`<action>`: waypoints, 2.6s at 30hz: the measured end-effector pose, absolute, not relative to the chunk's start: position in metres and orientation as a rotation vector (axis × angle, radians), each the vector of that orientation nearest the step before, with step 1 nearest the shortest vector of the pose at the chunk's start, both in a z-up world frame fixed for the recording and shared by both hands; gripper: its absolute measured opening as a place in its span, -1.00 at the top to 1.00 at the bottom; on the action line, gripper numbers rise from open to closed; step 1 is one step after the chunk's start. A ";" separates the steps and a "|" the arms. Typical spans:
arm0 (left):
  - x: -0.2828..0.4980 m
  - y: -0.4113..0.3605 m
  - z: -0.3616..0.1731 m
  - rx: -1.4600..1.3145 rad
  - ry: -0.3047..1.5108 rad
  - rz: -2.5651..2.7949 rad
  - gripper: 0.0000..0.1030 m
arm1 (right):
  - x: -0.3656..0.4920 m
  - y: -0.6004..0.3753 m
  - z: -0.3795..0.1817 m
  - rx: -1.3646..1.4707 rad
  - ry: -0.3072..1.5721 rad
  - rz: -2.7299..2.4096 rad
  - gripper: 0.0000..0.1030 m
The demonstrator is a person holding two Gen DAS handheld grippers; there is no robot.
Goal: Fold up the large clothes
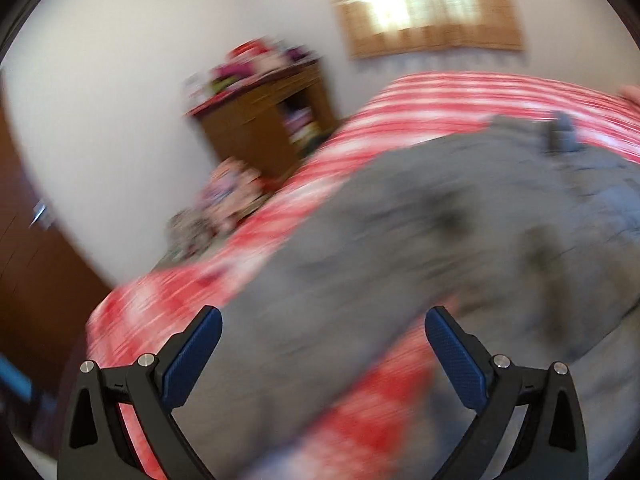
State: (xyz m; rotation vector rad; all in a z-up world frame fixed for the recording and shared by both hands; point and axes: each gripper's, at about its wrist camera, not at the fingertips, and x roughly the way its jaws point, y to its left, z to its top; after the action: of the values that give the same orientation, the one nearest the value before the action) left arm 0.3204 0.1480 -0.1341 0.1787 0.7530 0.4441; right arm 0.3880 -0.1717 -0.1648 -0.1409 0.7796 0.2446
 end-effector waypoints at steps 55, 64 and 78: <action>0.382 -0.195 -0.080 0.501 0.393 -0.065 -0.66 | 0.332 -0.269 -0.159 -0.023 0.705 0.170 -0.85; 0.385 -0.132 -0.099 0.462 0.424 0.025 -0.77 | 0.340 -0.271 -0.137 -0.041 0.748 0.201 -0.85; 0.425 0.047 -0.182 0.232 0.711 0.487 -0.77 | 0.453 -0.180 -0.151 0.116 0.952 0.337 -0.59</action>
State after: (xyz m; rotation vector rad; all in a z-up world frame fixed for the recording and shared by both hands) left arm 0.4246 0.0469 -0.1821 0.2322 0.7111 0.4871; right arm 0.4525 -0.1803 -0.1511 0.1161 0.9517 0.3368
